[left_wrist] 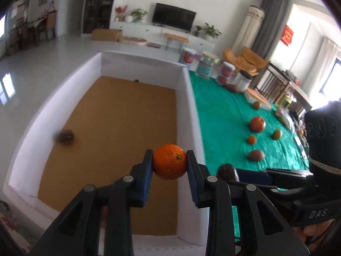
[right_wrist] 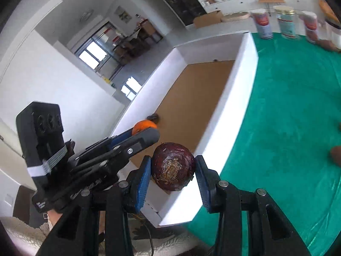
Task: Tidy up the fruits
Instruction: 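Carry both fruits into the cardboard box and open both tools, then move both tools back over the table toward the sweet potato, then move the left tool over the tangerine while the right tool approaches a round brown fruit, then close the left tool on the tangerine while the right tool grasps the round brown fruit, then carry both fruits over the cardboard box and open both tools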
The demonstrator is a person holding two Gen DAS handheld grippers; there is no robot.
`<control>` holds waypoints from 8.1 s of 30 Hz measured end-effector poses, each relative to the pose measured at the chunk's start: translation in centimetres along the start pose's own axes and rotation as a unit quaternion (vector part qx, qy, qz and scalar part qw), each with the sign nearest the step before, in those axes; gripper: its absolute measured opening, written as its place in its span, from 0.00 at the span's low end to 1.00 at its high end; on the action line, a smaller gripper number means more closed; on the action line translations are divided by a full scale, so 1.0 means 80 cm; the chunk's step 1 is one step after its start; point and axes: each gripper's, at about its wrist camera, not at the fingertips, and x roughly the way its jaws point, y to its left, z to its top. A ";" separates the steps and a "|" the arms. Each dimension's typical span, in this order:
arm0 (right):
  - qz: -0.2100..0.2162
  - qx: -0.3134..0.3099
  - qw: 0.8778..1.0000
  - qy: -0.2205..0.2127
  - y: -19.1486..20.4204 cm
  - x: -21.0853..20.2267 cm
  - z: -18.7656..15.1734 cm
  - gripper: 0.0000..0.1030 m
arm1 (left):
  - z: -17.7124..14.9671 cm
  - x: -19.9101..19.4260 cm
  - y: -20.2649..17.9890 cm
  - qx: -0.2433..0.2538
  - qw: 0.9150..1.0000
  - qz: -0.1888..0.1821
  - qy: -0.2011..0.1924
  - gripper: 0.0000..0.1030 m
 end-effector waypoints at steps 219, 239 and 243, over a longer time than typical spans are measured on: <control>-0.119 0.044 0.990 -0.056 -0.128 -0.118 -0.104 0.48 | -0.030 -0.005 -0.133 0.063 0.985 -0.155 0.037 0.27; -0.101 -0.125 0.987 -0.023 0.028 0.037 0.033 0.68 | 0.027 0.042 0.073 -0.058 0.991 0.114 0.026 0.67; -0.144 -0.102 0.979 -0.105 -0.002 -0.039 0.023 0.82 | 0.033 -0.001 0.008 -0.019 0.997 0.065 -0.038 0.80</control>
